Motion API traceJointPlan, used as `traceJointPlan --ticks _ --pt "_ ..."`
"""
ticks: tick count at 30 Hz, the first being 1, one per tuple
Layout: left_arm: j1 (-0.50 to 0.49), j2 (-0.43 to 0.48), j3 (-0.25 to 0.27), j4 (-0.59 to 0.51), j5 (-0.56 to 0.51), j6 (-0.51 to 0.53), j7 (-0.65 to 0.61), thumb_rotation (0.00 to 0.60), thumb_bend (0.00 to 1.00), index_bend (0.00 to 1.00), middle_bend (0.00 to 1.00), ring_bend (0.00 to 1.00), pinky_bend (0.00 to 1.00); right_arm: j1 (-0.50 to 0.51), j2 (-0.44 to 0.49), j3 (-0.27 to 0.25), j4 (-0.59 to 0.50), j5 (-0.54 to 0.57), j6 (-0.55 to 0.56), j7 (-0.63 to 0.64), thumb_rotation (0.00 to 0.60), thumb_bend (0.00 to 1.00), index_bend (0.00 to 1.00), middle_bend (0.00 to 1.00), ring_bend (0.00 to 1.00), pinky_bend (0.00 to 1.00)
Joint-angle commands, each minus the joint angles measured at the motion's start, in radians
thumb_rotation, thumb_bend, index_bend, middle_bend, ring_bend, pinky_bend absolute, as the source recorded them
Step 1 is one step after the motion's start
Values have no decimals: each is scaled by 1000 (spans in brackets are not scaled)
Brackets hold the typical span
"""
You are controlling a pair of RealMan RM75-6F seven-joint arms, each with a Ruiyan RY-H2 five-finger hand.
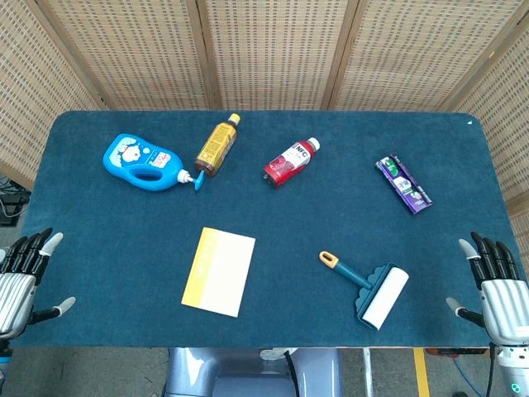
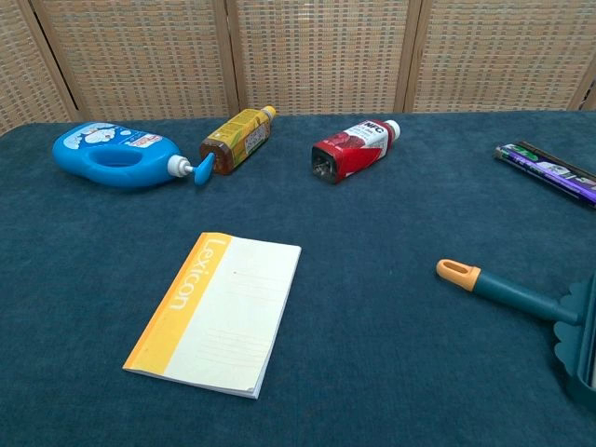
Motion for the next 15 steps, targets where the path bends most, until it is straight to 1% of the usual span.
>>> traceJointPlan --ticks 1,8,13,14,15 --pt "-1 4 3 -1 3 -4 -6 600 0 0 0 0 0 0 1 0 -1 -1 1 2 600 0 0 0 0 0" --pt "-2 2 1 -3 0 -7 3 600 0 0 0 0 0 1 0 2 2 4 -5 9 600 0 0 0 0 0" --pt "-17 -10 3 -1 38 -11 -40 600 0 0 0 0 0 1 4 2 -5 2 -4 7 600 0 0 0 0 0" --pt "-25 -21 -2 -1 44 -15 -40 600 8 0 10 5 0 0 4 3 -6 5 -4 9 600 0 0 0 0 0" --pt "-33 -33 -8 -1 45 -19 -38 600 38 0 92 67 3 -1 5 3 -5 7 -4 10 600 0 0 0 0 0"
